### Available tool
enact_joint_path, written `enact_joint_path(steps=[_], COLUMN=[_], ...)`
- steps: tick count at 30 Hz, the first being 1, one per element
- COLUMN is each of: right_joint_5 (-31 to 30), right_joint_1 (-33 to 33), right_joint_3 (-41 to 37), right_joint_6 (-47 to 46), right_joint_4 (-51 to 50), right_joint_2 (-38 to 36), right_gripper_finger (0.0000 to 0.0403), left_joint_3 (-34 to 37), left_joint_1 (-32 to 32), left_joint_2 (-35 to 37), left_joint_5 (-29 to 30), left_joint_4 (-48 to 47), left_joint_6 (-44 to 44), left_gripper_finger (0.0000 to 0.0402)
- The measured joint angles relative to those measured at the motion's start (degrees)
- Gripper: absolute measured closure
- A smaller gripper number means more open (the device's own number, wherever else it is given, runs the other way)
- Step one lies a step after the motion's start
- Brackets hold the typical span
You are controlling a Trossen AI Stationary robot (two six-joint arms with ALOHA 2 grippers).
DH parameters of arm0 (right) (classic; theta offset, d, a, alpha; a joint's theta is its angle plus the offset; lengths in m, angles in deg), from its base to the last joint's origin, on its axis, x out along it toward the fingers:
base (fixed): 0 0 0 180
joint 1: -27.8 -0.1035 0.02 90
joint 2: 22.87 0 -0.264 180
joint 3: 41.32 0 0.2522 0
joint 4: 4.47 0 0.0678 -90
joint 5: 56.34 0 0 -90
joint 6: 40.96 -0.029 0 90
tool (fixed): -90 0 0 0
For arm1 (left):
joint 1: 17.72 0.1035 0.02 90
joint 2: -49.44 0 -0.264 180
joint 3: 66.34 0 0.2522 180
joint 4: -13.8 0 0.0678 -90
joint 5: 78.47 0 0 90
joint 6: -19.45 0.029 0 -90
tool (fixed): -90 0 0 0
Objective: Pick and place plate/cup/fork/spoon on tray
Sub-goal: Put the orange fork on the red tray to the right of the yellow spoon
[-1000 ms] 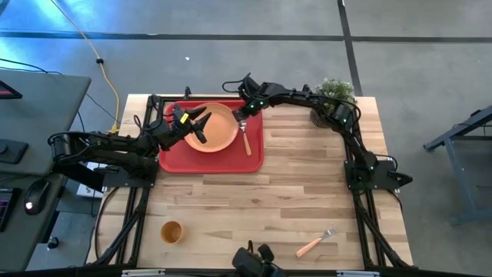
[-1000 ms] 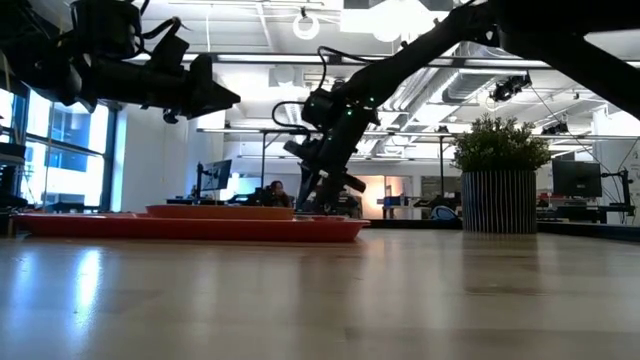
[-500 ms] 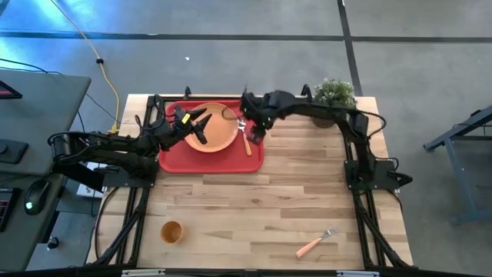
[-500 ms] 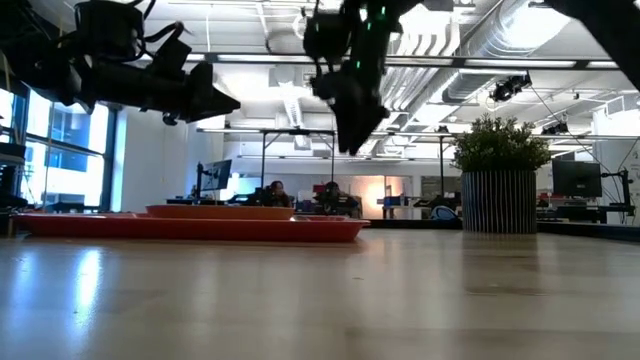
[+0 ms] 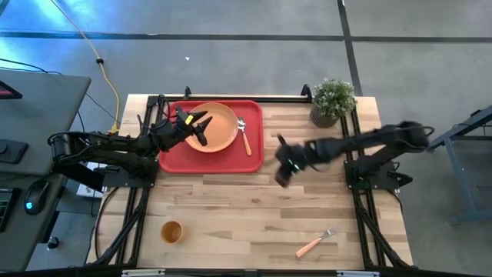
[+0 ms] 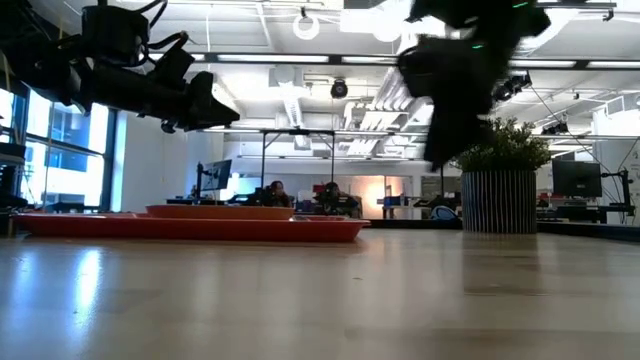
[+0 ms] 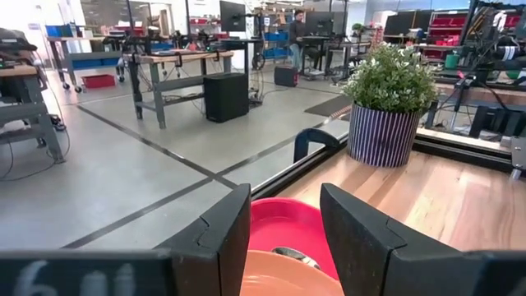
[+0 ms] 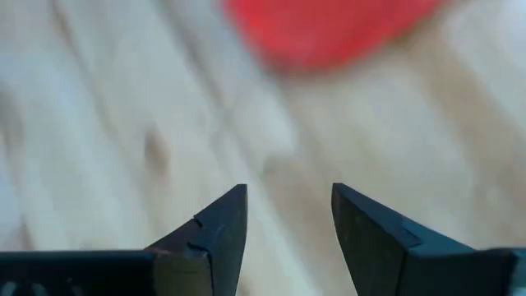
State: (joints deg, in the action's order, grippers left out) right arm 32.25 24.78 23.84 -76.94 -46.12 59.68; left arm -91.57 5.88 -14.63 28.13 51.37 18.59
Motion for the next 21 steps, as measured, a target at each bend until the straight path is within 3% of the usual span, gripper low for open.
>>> enact_joint_path(steps=[4,8,13,18,21], right_joint_5=[0.4,6.3,15.4,13.4,11.4], right_joint_1=[-8.2,-15.4,-22.9,-30.5,-34.4], right_joint_3=[-4.3,-7.4,-10.1,-10.4,-10.4], right_joint_6=[-7.3,-14.8,-15.6,-15.3,-24.5], right_joint_4=[-4.0,-4.0,-3.2,-2.7,-5.4], right_joint_2=[-5.1,-6.5,-5.6,-5.1,-4.6], right_gripper_finger=[0.0236,0.0236,0.0236,0.0236,0.0236], left_joint_3=[0.0,0.0,0.0,0.0,0.0], left_joint_1=[0.0,-0.1,-0.2,-0.6,-1.4], left_joint_2=[0.0,0.0,0.0,0.0,0.0], left_joint_5=[-0.1,-1.2,-2.2,-2.7,-2.8], left_joint_4=[1.2,1.7,2.2,1.8,1.8], left_joint_6=[-2.1,-4.0,-3.3,-2.8,-3.4], left_gripper_finger=[0.0261,0.0261,0.0261,0.0261,0.0261])
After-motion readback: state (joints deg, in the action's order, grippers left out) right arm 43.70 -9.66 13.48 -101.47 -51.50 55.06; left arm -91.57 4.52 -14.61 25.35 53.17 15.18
